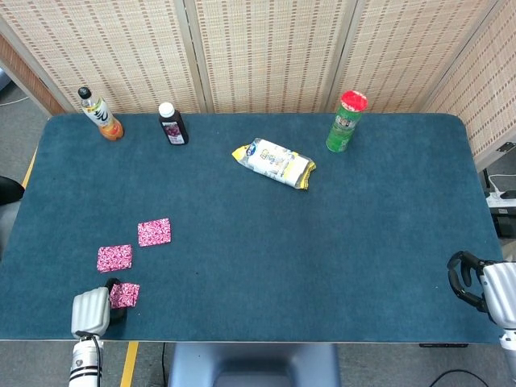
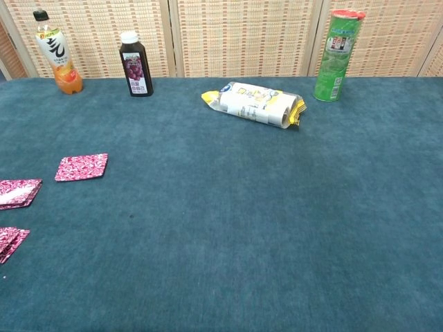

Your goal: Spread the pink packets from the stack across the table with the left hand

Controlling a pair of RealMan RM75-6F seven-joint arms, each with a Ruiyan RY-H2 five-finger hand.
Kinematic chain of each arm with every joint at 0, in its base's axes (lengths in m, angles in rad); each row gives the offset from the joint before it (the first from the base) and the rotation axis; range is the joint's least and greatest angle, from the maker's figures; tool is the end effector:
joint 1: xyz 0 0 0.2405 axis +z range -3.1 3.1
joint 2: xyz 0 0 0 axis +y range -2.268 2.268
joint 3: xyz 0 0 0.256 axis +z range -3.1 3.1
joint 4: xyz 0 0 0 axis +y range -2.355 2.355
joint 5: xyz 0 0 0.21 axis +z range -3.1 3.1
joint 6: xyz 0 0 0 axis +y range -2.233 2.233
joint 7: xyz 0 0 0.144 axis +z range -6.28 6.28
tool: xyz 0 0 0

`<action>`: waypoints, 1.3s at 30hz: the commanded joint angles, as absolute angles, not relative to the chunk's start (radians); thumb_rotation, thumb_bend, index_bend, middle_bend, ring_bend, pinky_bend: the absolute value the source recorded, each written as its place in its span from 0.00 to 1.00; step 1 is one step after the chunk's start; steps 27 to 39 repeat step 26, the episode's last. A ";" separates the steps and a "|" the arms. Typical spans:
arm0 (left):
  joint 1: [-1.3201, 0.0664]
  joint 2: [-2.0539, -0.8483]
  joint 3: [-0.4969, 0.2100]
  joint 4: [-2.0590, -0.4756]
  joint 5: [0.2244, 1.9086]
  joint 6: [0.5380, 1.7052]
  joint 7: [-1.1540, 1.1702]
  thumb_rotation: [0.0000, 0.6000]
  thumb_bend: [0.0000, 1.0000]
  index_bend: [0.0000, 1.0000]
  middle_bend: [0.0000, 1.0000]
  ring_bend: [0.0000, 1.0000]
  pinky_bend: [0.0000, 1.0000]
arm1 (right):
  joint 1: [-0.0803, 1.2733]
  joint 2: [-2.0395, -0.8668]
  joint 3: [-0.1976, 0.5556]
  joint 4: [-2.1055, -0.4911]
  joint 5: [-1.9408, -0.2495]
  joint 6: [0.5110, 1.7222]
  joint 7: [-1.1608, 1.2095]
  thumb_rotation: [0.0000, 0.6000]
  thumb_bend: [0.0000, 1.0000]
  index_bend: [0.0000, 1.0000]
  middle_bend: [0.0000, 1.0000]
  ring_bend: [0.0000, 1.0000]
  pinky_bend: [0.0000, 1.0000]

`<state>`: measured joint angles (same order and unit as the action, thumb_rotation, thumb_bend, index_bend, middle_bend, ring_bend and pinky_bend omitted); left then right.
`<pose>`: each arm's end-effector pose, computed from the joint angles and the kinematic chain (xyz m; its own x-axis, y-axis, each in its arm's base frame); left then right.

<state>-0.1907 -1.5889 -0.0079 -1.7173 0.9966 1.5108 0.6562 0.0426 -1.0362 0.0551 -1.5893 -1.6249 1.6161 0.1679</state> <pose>-0.2686 0.1766 0.0084 0.4130 0.2915 0.8628 0.8380 0.2493 -0.4853 -0.3029 -0.1677 0.1972 0.3329 0.1038 0.9372 -0.9326 -0.1108 0.3436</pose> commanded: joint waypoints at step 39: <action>-0.127 -1.081 0.034 -1.914 1.262 1.458 0.216 1.00 0.30 0.19 0.25 0.38 0.53 | 0.049 -1.042 0.056 -1.591 -1.617 1.599 0.149 1.00 0.43 0.95 0.78 0.88 1.00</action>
